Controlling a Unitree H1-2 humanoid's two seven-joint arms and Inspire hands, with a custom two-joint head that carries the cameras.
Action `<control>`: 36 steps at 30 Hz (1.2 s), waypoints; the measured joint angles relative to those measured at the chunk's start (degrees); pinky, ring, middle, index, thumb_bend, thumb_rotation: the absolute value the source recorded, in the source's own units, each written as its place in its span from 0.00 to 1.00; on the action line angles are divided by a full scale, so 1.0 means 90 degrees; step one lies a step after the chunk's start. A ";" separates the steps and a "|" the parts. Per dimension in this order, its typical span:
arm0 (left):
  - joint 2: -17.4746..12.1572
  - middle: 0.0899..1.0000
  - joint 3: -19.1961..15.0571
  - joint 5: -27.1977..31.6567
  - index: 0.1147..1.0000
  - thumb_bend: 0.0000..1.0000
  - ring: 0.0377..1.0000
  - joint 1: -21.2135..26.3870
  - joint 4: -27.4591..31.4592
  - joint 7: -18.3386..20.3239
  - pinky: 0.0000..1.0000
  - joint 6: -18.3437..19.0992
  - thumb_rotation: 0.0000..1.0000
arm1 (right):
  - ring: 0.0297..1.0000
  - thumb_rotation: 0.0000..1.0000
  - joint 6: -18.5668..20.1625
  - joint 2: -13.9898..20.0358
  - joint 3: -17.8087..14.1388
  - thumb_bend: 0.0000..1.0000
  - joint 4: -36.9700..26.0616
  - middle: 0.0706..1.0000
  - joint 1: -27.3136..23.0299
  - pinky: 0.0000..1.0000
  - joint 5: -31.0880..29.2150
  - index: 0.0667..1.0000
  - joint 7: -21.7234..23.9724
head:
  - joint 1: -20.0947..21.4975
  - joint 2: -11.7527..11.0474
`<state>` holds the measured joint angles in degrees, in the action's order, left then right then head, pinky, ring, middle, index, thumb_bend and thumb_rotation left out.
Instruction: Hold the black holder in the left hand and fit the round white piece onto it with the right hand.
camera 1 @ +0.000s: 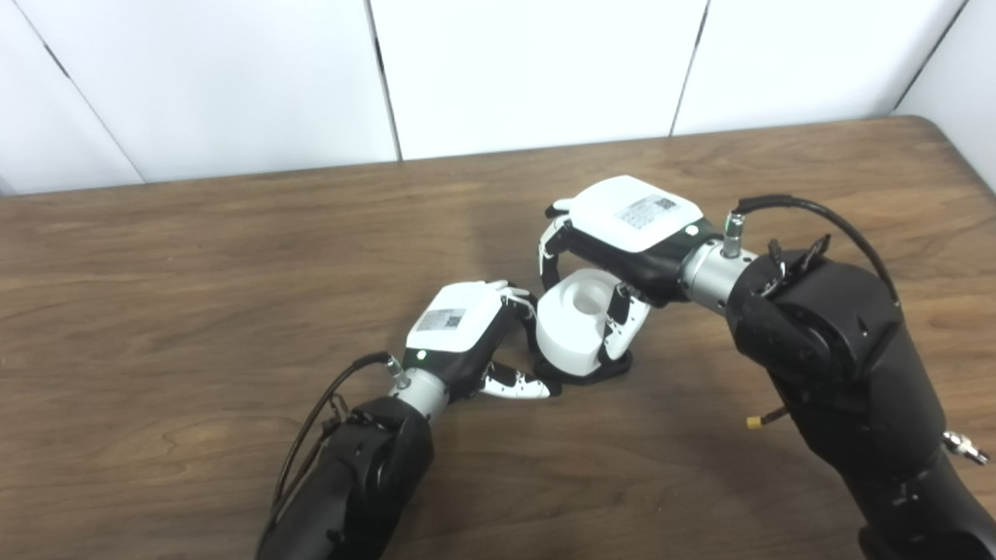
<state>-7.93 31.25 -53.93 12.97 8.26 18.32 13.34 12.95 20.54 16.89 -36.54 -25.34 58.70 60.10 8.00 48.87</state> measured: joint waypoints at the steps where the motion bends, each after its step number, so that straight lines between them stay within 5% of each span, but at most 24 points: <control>1: 0.0000 0.78 0.0000 0.0000 0.42 0.52 0.90 0.0000 0.0002 0.0003 0.92 0.0000 0.06 | 0.92 0.13 0.0000 0.0000 -0.0001 0.52 0.0000 0.75 -0.0001 0.74 0.0000 0.44 0.0004 | 0.0000 0.0000; 36: 0.0007 0.77 -0.0022 -0.0008 0.42 0.52 0.89 0.0002 0.0021 0.0039 0.91 0.0001 0.06 | 0.90 0.13 0.0010 0.0074 -0.0334 0.52 0.0017 0.74 -0.0111 0.71 -0.0025 0.44 0.0524 | -0.0020 0.0000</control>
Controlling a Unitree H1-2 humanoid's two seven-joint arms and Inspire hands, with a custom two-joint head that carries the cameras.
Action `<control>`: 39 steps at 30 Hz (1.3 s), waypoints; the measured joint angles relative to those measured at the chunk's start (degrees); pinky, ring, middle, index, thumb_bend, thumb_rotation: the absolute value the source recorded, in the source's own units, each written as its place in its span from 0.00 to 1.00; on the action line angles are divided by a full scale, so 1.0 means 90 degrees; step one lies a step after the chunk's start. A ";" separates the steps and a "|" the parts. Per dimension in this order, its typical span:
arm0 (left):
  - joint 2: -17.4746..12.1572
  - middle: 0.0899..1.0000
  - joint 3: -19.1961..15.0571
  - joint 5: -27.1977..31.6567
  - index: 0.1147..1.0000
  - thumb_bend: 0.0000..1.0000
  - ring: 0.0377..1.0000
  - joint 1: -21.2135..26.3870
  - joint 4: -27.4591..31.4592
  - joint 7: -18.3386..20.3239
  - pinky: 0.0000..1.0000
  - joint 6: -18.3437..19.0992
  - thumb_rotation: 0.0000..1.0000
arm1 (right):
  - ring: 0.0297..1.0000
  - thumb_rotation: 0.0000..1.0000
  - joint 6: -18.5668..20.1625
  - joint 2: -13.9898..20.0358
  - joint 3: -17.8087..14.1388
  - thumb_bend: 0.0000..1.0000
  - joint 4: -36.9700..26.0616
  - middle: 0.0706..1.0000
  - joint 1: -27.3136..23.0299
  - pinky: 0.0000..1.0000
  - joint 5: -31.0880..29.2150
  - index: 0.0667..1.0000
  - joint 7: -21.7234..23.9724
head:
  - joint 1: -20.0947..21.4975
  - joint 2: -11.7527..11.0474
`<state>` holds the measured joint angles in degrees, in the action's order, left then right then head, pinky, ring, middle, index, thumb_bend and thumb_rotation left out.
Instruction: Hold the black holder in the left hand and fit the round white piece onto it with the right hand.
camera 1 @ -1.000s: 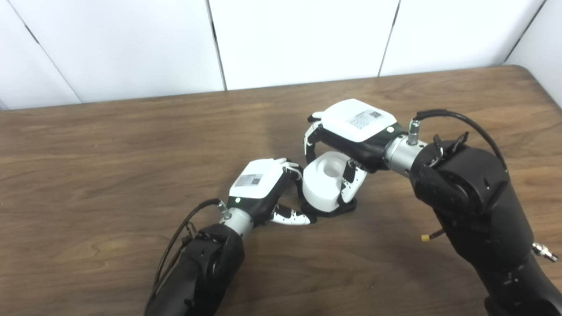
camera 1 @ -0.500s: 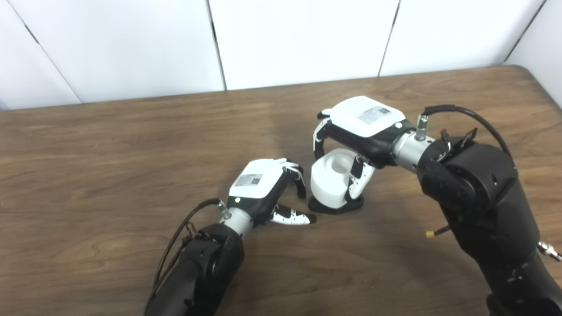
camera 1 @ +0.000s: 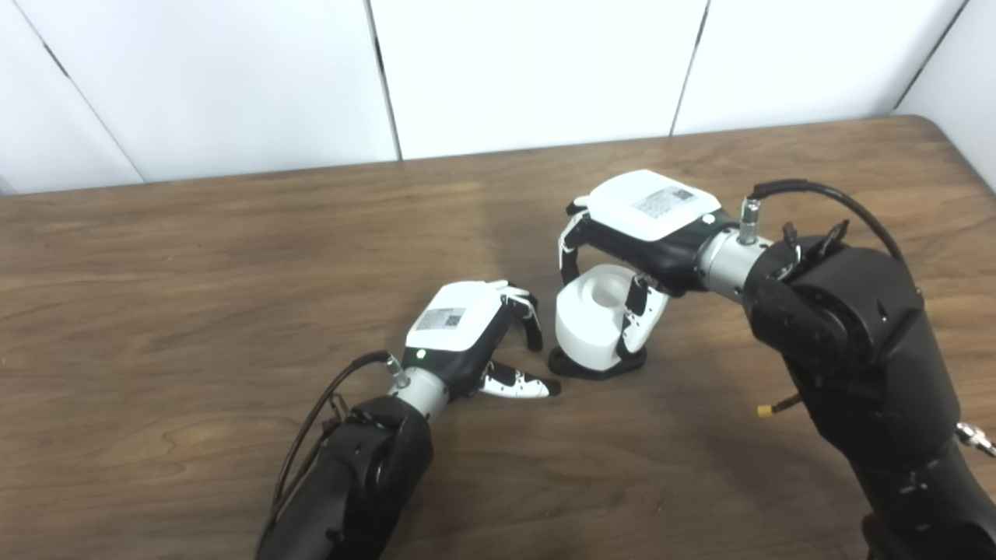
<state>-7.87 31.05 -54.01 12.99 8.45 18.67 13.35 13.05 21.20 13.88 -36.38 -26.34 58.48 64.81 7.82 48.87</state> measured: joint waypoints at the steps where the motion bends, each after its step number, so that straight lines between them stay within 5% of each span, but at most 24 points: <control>1: 0.0001 0.77 0.0000 -0.0001 0.42 0.52 0.89 0.0000 0.0001 0.0000 0.91 0.0000 0.06 | 0.90 0.13 -0.0001 0.0000 0.0001 0.52 0.0000 0.74 0.0001 0.70 -0.0013 0.44 0.0008 | 0.0000 0.0010; 12: 0.0001 0.78 -0.0002 -0.0001 0.42 0.52 0.89 0.0000 0.0001 0.0000 0.91 -0.0002 0.06 | 0.91 0.13 -0.0081 0.0000 0.0020 0.52 -0.0001 0.74 0.0048 0.72 0.0125 0.45 0.0045 | -0.0010 0.0010; 30: 0.0005 0.77 -0.0016 0.0000 0.42 0.52 0.89 0.0001 0.0001 0.0008 0.91 -0.0004 0.05 | 0.90 0.13 -0.0516 -0.0023 0.0008 0.52 0.0336 0.74 0.0374 0.72 0.0172 0.45 -0.0969 | -0.0098 -0.0049; 39: 0.0001 0.77 -0.0019 -0.0002 0.42 0.52 0.89 0.0001 0.0003 0.0012 0.91 -0.0003 0.05 | 0.90 0.13 -0.0505 -0.0035 0.0019 0.52 0.0335 0.75 0.0408 0.73 0.0179 0.45 -0.1040 | -0.0107 -0.0039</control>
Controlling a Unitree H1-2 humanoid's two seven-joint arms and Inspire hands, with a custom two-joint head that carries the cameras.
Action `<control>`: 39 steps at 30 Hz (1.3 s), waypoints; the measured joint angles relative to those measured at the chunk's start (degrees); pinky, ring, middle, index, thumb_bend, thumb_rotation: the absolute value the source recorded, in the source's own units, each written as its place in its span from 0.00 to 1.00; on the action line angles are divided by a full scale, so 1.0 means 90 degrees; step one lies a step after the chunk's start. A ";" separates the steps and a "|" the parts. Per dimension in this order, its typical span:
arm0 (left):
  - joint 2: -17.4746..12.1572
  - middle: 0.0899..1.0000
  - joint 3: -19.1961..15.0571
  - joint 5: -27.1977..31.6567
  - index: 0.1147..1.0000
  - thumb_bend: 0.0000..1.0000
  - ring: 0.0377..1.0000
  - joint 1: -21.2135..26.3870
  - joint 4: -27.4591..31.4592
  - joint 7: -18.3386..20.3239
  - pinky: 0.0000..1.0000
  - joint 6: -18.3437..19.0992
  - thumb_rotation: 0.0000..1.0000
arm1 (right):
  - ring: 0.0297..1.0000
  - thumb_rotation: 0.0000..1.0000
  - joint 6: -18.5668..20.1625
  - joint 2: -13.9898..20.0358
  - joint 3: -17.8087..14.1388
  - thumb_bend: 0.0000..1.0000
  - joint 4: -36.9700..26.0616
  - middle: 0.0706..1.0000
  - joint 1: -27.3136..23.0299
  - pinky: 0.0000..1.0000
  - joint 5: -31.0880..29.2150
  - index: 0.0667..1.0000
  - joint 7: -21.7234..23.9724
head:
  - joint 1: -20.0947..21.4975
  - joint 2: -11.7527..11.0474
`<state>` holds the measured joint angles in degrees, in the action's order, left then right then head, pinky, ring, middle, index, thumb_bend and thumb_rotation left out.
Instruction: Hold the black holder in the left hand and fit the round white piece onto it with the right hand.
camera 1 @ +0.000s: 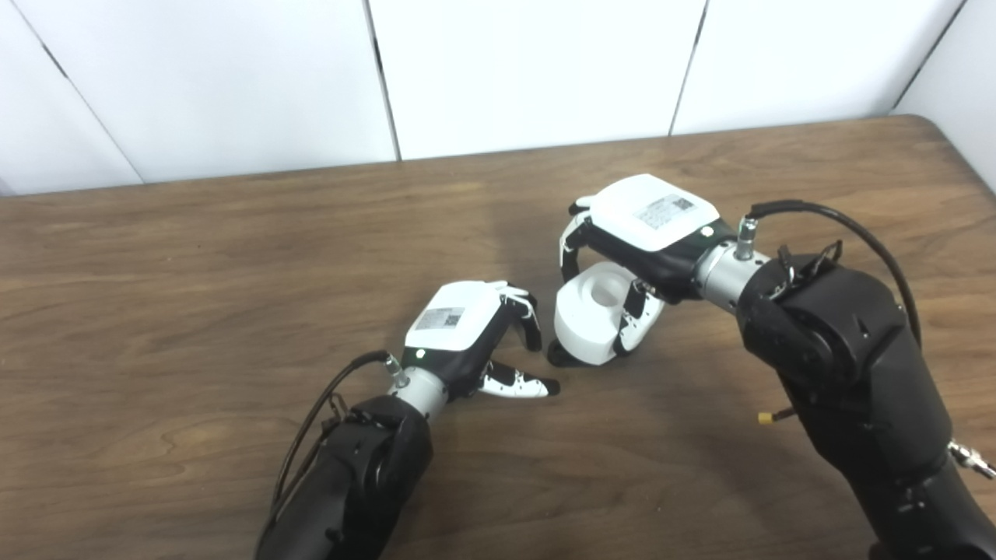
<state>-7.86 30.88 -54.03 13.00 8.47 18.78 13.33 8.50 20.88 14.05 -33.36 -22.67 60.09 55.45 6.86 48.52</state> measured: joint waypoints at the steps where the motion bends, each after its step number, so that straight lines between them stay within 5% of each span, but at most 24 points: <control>1: 0.0000 0.77 -0.0001 0.0000 0.42 0.52 0.89 0.0000 0.0001 0.0000 0.91 0.0000 0.05 | 0.90 0.13 0.0004 0.0000 0.0006 0.52 0.0000 0.75 -0.0003 0.73 0.0007 0.45 0.0012 | 0.0000 0.0000; 8: 0.0001 0.77 -0.0008 0.0000 0.42 0.52 0.89 0.0000 0.0012 0.0021 0.91 0.0003 0.05 | 0.91 0.14 0.0017 0.0001 0.0069 0.53 -0.0002 0.77 -0.0076 0.75 0.0137 0.45 0.0174 | 0.0000 0.0010; 9: 0.0001 0.77 -0.0008 0.0000 0.42 0.52 0.89 0.0000 0.0012 0.0021 0.91 0.0003 0.05 | 0.91 0.16 0.0017 0.0001 0.0078 0.76 -0.0002 0.77 -0.0085 0.75 0.0157 0.50 0.0195 | 0.0000 0.0010; 10: 0.0001 0.77 -0.0008 0.0000 0.42 0.52 0.89 0.0000 0.0012 0.0022 0.91 0.0003 0.05 | 0.91 0.18 0.0017 0.0001 0.0087 0.88 -0.0002 0.77 -0.0094 0.75 0.0175 0.52 0.0208 | 0.0000 -0.0010; 13: 0.0000 0.77 -0.0009 0.0000 0.42 0.52 0.89 0.0000 0.0012 0.0023 0.91 0.0003 0.05 | 0.92 0.21 0.0018 0.0007 0.0105 0.99 -0.0002 0.78 -0.0132 0.76 0.0255 0.56 0.0368 | 0.0000 -0.0010; 19: -0.0002 0.77 -0.0006 -0.0002 0.42 0.52 0.88 0.0003 0.0016 0.0024 0.90 0.0002 0.05 | 0.94 0.24 0.0031 -0.0005 0.0164 1.00 0.0002 0.81 -0.0100 0.81 0.0277 0.60 0.0832 | -0.0010 -0.0010; 39: 0.0004 0.77 -0.0003 -0.0014 0.42 0.52 0.89 0.0000 0.0016 0.0024 0.91 0.0002 0.05 | 0.98 0.27 0.0052 -0.0028 0.0066 1.00 -0.0021 0.86 -0.0173 0.84 0.0344 0.68 0.1039 | 0.0010 -0.0039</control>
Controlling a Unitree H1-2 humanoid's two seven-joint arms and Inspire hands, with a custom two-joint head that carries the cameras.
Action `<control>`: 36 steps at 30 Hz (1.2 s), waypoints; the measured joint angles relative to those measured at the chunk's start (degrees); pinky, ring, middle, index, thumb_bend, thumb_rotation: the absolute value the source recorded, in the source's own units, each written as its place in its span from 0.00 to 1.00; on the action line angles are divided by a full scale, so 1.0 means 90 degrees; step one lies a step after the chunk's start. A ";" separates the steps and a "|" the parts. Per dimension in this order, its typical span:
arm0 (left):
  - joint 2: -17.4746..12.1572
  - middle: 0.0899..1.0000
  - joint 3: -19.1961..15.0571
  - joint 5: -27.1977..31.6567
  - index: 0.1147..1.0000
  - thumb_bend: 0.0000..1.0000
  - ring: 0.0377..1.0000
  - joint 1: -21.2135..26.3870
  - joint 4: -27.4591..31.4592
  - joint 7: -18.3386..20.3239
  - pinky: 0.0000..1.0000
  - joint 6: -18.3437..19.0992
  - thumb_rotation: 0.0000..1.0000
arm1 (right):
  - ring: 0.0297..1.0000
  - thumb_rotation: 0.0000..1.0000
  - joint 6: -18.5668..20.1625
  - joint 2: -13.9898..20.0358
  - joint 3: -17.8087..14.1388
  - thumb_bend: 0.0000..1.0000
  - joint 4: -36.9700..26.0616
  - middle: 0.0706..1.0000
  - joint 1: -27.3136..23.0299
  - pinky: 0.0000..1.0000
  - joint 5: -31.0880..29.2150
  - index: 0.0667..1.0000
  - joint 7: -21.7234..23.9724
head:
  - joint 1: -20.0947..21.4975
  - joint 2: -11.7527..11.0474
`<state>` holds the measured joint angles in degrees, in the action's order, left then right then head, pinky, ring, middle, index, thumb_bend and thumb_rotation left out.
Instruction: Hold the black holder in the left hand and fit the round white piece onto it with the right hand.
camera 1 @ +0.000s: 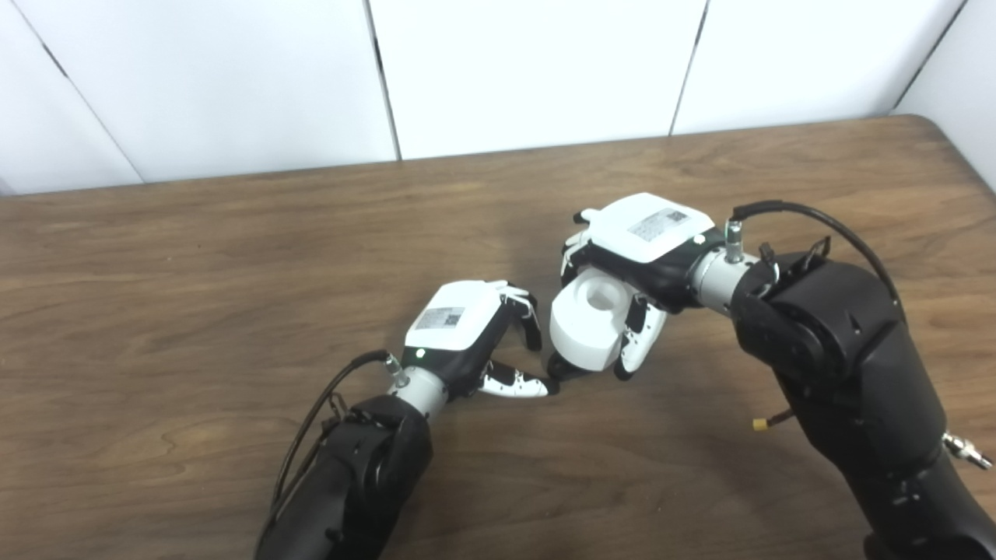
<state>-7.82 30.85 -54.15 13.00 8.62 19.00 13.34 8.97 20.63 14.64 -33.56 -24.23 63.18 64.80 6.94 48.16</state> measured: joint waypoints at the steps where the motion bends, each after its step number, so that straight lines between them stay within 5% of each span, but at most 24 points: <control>1: 0.0003 0.77 0.0000 -0.0002 0.42 0.52 0.89 0.0000 0.0000 0.0000 0.91 0.0000 0.05 | 0.98 0.27 0.0001 -0.0004 -0.0013 1.00 -0.0004 0.86 -0.0012 0.84 -0.0001 0.68 0.0005 | 0.0000 0.0000; 21: 0.0035 0.76 -0.0043 0.0008 0.42 0.52 0.87 -0.0024 -0.0001 -0.0015 0.90 0.0009 0.06 | 1.00 0.33 0.0475 0.0072 -0.0158 1.00 -0.0230 1.00 -0.0575 1.00 -0.0497 0.88 0.0275 | -0.0049 -0.0049; 29: 0.0019 0.76 -0.0060 -0.0033 0.43 0.52 0.86 -0.0066 0.0108 0.0035 0.89 0.0070 0.08 | 1.00 0.35 0.1421 0.0972 0.0550 1.00 -0.0356 1.00 -0.1118 1.00 -0.0977 0.90 0.0259 | -0.0078 -0.0068; 30: 0.0009 0.76 -0.0066 -0.0040 0.51 0.70 0.86 -0.0082 0.0158 0.0079 0.89 0.0106 0.15 | 1.00 0.35 0.1495 0.1058 0.0604 1.00 -0.0366 1.00 -0.1197 1.00 -0.1032 0.90 0.0256 | -0.0088 -0.0078; 32: -0.0016 0.76 -0.0077 -0.0048 0.58 0.86 0.86 -0.0089 0.0230 0.0174 0.89 0.0168 0.23 | 1.00 0.36 0.1553 0.1142 0.0605 1.00 -0.0381 1.00 -0.1301 0.99 -0.1153 0.90 0.0254 | -0.0098 -0.0078; 36: -0.0104 0.77 -0.0106 -0.0059 0.65 0.91 0.87 -0.0116 0.0448 0.0449 0.89 0.0241 0.30 | 1.00 0.38 0.1591 0.1184 0.0552 1.00 -0.0394 1.00 -0.1355 0.99 -0.1412 0.90 0.0253 | -0.0098 -0.0088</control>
<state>-8.75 29.90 -54.68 11.95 12.65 23.04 15.52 23.30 31.28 19.60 -37.10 -36.42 50.47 67.07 6.06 47.37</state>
